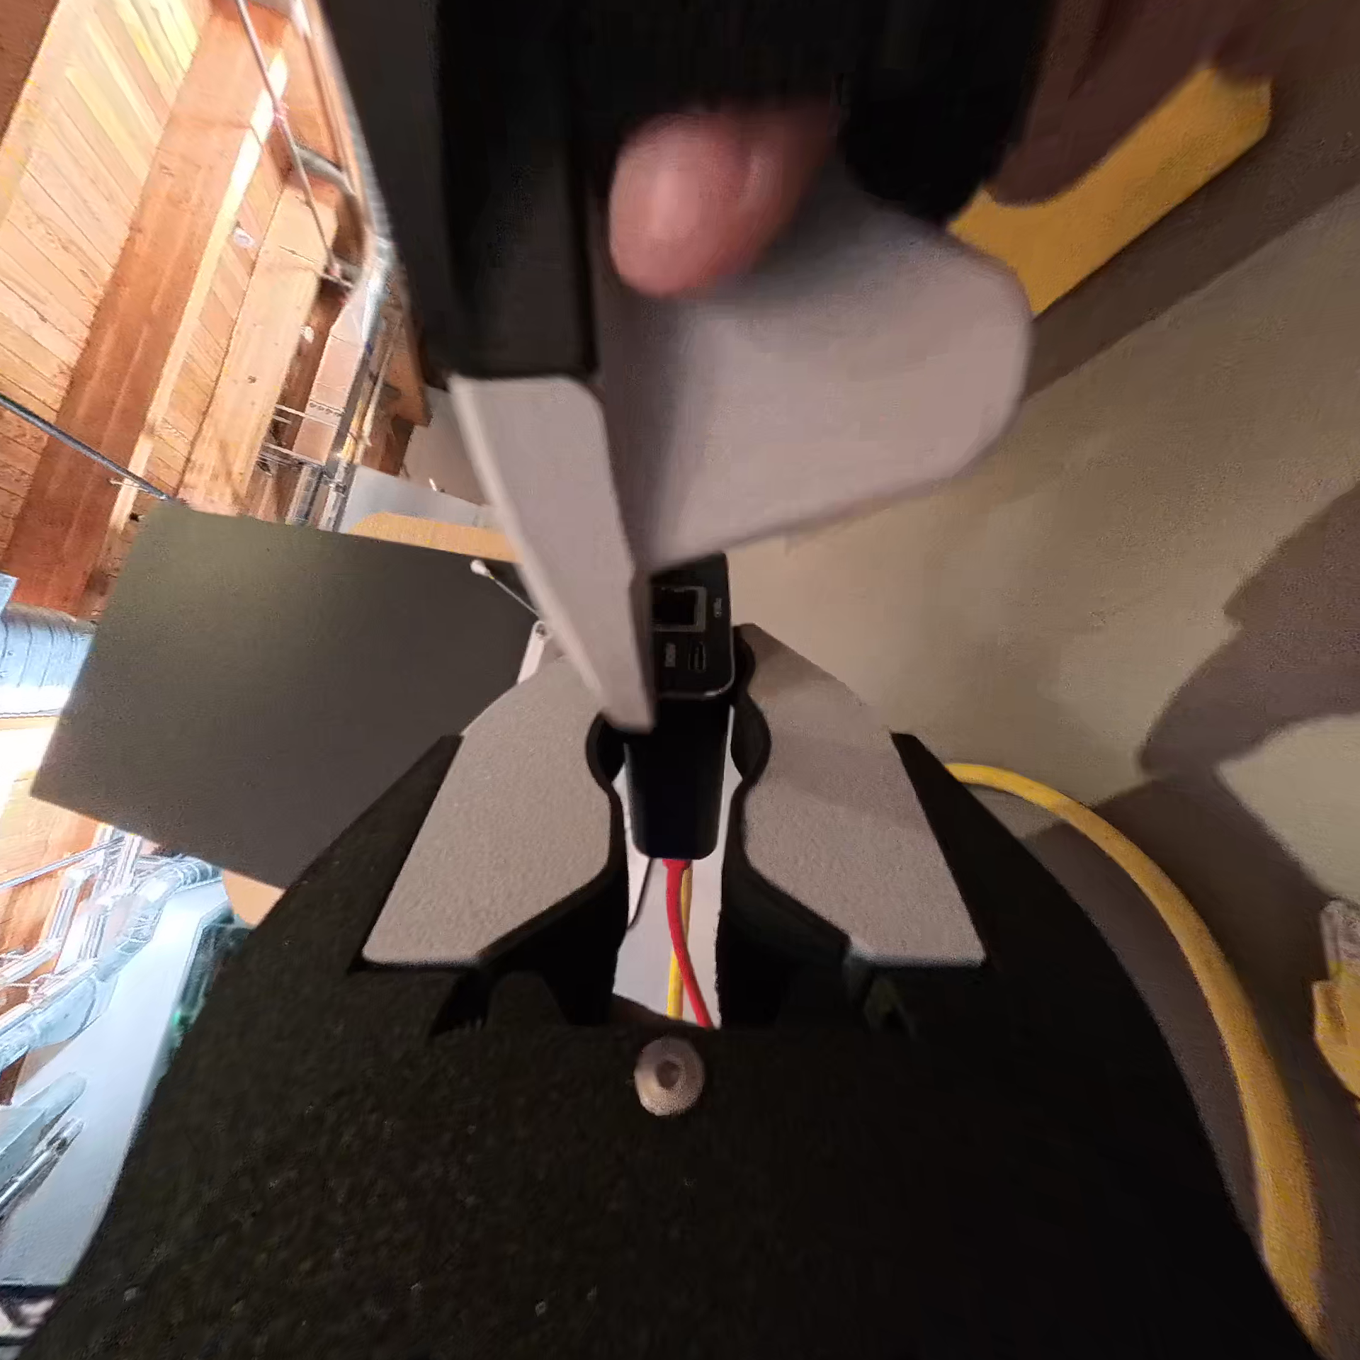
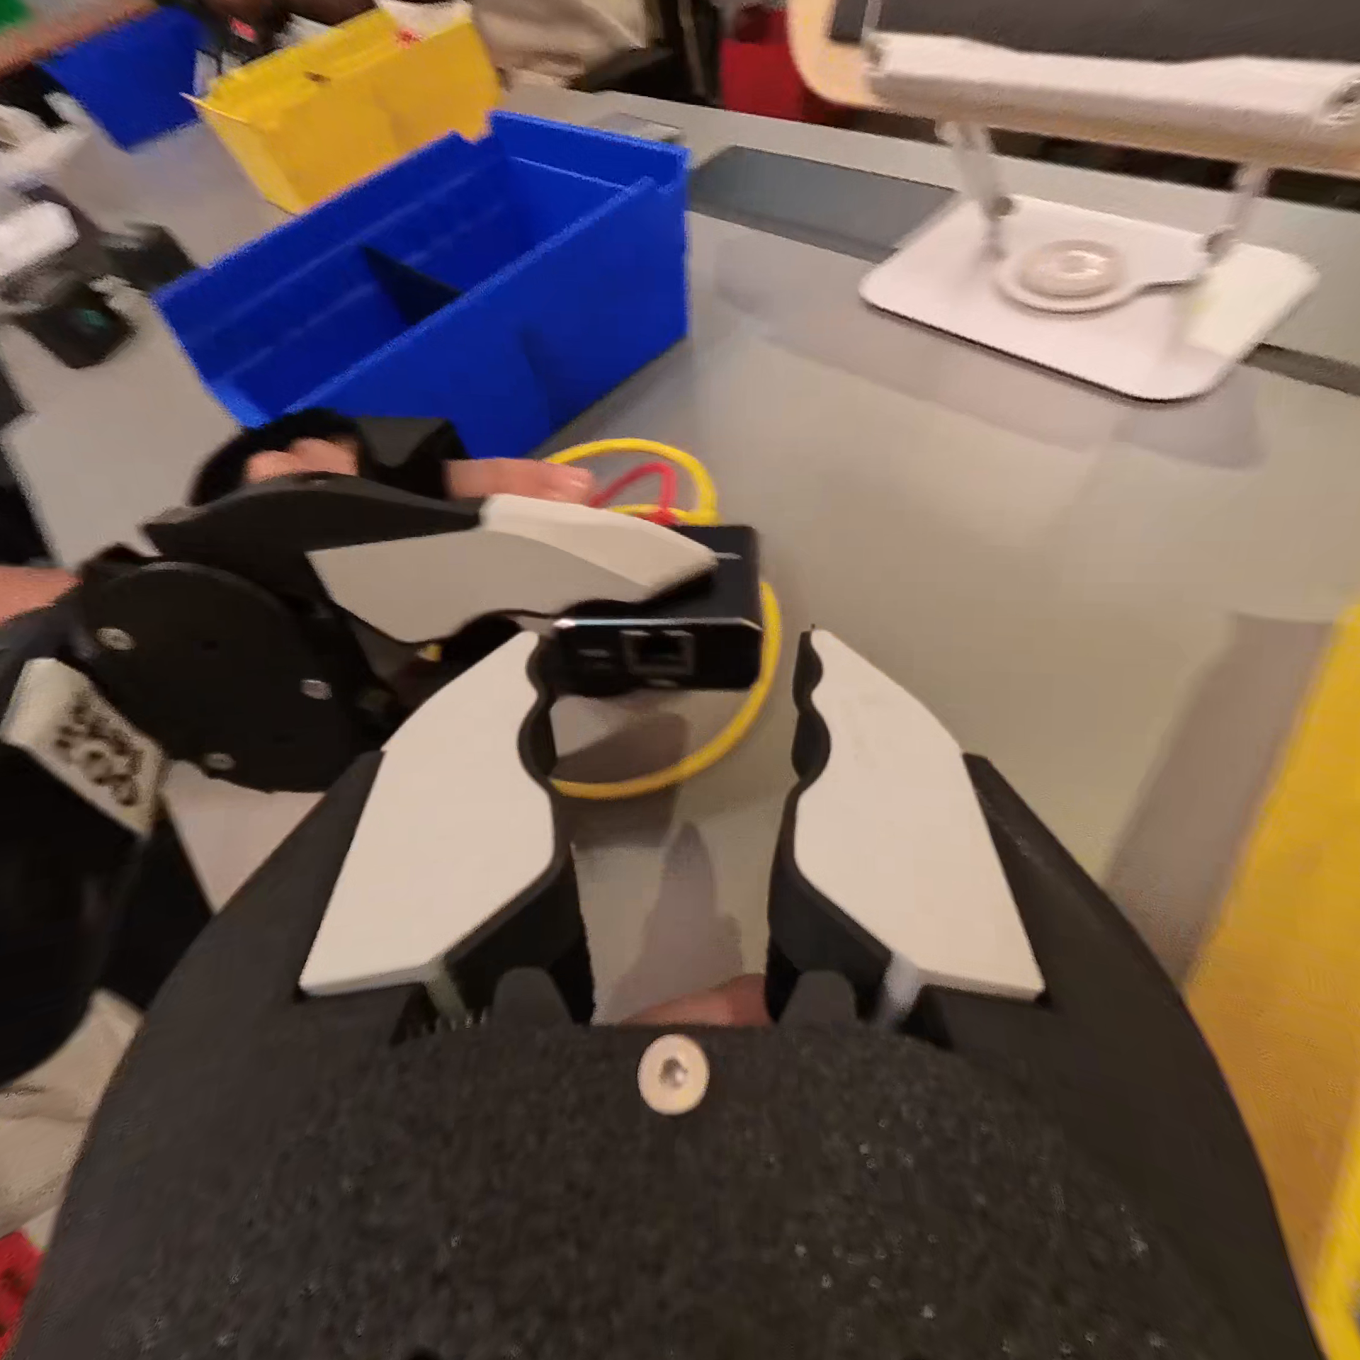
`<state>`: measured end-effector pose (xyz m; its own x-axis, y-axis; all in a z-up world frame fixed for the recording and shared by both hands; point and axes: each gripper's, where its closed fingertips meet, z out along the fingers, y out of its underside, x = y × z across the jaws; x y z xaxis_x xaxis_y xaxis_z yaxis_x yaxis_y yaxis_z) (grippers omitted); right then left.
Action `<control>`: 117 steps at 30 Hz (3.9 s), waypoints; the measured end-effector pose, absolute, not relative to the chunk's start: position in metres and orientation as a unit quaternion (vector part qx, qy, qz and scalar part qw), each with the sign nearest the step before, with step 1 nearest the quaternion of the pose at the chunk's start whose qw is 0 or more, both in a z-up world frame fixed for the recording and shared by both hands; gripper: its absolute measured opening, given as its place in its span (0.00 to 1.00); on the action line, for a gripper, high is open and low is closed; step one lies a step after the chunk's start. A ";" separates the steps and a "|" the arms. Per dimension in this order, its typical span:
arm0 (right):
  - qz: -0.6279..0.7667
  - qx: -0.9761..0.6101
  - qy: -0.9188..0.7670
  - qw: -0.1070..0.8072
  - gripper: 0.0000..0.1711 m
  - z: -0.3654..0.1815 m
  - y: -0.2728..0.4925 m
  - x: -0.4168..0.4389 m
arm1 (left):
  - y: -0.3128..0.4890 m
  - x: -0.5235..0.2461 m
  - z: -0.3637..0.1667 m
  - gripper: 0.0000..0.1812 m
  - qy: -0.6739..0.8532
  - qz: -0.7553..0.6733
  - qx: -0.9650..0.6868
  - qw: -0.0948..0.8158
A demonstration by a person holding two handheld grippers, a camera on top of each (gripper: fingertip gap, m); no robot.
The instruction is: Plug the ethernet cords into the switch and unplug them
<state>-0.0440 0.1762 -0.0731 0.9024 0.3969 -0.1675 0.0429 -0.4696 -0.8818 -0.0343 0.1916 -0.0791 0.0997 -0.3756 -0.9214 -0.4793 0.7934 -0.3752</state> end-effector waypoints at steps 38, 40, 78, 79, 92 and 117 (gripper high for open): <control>0.284 -0.784 -0.214 0.508 0.31 -0.086 0.154 -0.068 | 0.162 -0.144 -0.144 0.03 0.600 -0.407 -0.669 0.165; 0.126 -0.805 -0.273 0.512 0.35 -0.088 0.153 -0.060 | 0.174 -0.151 -0.152 0.02 0.583 -0.357 -0.712 0.162; -0.354 -0.482 -0.472 0.648 0.14 -0.112 0.214 -0.076 | 0.193 -0.122 -0.102 0.12 0.362 -0.580 -0.713 0.157; -0.364 -0.478 -0.471 0.646 0.14 -0.112 0.215 -0.076 | 0.189 -0.121 -0.102 0.12 0.352 -0.594 -0.710 0.140; -0.383 -0.466 -0.488 0.631 0.14 -0.116 0.215 -0.082 | 0.185 -0.122 -0.103 0.09 0.304 -0.634 -0.706 0.081; -0.408 -0.463 -0.477 0.626 0.15 -0.112 0.214 -0.080 | 0.182 -0.120 -0.101 0.03 0.324 -0.620 -0.707 0.105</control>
